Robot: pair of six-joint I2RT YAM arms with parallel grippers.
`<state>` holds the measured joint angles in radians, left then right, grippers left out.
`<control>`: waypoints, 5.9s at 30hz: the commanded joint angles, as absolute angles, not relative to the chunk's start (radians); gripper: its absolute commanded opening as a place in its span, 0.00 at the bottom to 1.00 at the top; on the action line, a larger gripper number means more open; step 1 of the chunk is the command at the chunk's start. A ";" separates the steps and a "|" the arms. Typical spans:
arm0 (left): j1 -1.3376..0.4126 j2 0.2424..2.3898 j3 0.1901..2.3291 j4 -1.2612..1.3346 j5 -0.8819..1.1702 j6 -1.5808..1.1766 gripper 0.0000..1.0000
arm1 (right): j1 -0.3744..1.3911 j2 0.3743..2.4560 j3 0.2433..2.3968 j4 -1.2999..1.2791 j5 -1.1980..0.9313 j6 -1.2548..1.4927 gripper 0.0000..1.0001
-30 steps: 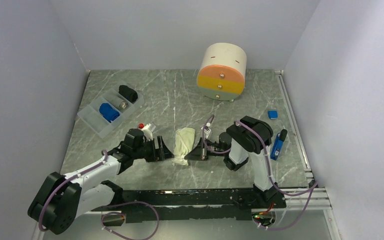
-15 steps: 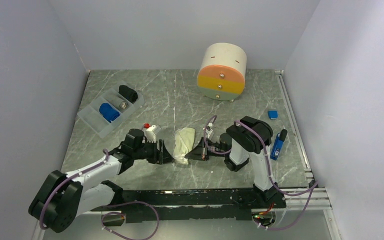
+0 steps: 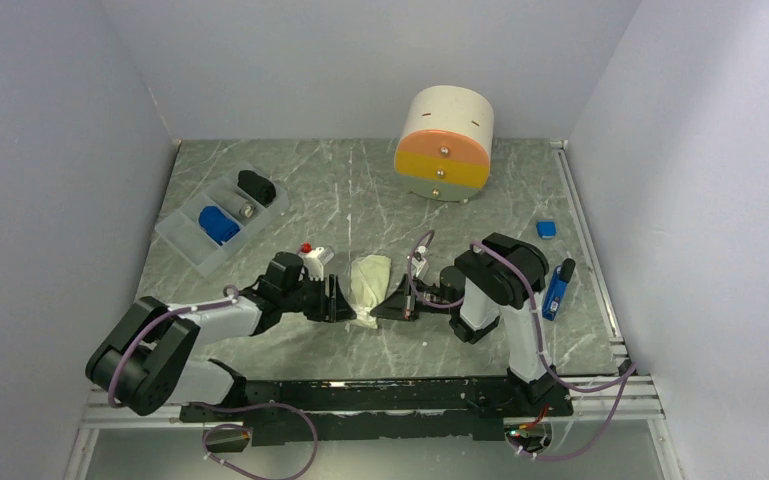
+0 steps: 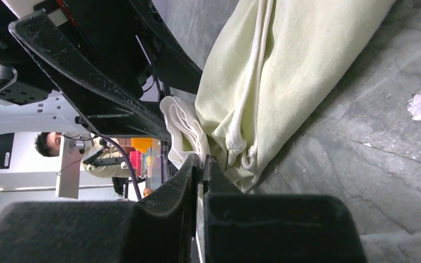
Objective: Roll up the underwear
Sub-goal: Roll the underwear to the center of the board.
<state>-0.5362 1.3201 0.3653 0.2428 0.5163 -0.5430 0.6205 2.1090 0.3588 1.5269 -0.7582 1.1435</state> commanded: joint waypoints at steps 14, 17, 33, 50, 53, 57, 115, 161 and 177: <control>-0.562 1.489 0.433 0.273 0.463 -0.475 0.47 | 0.615 1.861 0.346 1.210 -0.677 0.901 0.39; -0.566 1.486 0.436 0.260 0.450 -0.470 0.46 | 0.619 1.725 0.407 0.873 -0.613 0.695 0.49; -0.569 1.536 0.484 0.187 0.475 -0.456 0.43 | 0.689 1.391 0.471 0.442 -0.075 0.149 0.68; -0.570 1.557 0.508 0.157 0.502 -0.453 0.42 | 0.883 1.268 0.421 0.559 -0.140 -0.391 0.60; -0.570 1.556 0.516 0.148 0.505 -0.451 0.42 | 1.005 1.273 0.407 0.490 -0.106 -0.574 0.59; -0.569 1.562 0.527 0.131 0.509 -0.443 0.42 | 1.089 1.295 0.394 0.477 -0.086 -0.649 0.52; -0.472 1.295 0.291 0.210 0.443 -0.819 0.81 | 1.160 1.653 0.405 0.870 -0.047 -0.205 0.05; -0.517 1.377 0.164 0.399 0.372 -1.049 0.05 | 1.255 1.707 0.436 0.827 0.205 -0.556 0.42; -0.448 1.109 0.198 0.124 0.316 -1.037 0.70 | 1.155 1.700 0.373 1.060 -0.294 -0.015 0.00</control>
<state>-0.4778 1.1900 0.1844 0.3660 0.4011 -1.0981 1.2144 1.6867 0.4049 0.9012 -0.0376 -0.2989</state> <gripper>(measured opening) 0.639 0.043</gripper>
